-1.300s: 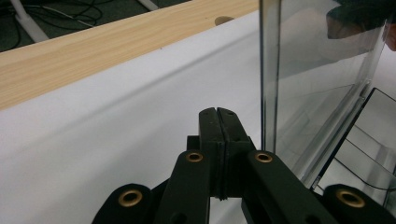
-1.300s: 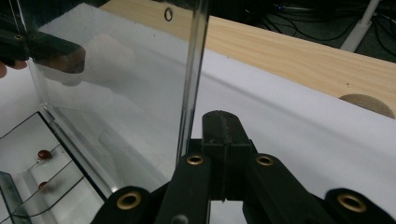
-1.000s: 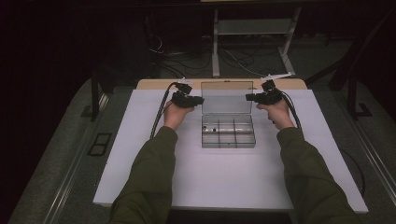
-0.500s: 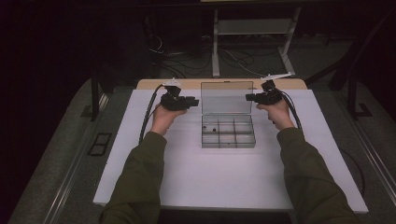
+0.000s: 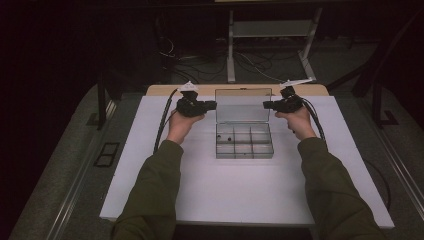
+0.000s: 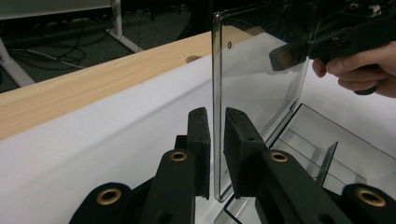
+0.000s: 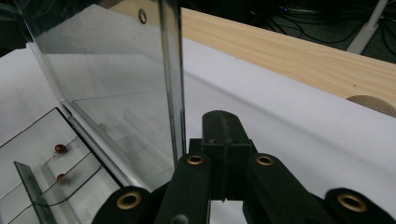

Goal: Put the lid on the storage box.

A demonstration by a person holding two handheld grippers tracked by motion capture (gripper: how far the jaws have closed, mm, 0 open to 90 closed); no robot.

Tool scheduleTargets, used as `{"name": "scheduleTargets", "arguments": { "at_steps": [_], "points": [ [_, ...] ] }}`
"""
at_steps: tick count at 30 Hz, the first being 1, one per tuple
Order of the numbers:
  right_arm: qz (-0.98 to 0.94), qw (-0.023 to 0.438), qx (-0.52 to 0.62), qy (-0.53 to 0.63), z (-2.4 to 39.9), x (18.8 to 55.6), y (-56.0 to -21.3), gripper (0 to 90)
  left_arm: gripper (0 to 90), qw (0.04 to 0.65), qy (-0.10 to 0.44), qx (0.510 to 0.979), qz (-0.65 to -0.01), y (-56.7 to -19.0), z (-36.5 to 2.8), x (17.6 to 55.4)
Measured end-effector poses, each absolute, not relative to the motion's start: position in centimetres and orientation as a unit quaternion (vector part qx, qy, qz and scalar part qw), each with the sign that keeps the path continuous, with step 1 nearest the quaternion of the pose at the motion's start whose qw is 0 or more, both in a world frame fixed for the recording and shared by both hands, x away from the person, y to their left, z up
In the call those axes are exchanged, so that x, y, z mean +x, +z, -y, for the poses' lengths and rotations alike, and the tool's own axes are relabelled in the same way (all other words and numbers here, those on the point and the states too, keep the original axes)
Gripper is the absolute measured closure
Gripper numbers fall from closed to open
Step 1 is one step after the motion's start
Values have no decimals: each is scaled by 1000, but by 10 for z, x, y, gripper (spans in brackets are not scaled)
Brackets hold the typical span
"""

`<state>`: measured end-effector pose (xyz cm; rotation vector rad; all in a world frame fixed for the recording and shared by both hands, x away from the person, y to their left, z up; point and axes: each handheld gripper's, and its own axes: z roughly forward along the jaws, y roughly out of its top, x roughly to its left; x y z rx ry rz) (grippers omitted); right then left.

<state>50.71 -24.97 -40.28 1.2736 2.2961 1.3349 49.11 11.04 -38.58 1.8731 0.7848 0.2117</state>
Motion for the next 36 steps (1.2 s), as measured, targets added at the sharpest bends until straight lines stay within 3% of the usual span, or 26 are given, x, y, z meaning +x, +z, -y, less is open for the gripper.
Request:
{"name": "scheduleTargets", "arguments": {
  "at_steps": [9,26,36],
  "points": [
    [-778,98,423,453,250,502,-401,891,842,524,92,784,-318,-384,-106,486],
    [-781,99,410,461,254,487,-399,890,845,536,93,778,-316,-385,-110,466],
    [-774,109,414,466,279,461,-394,890,843,533,96,780,-313,-385,-111,459]
  ]
}}
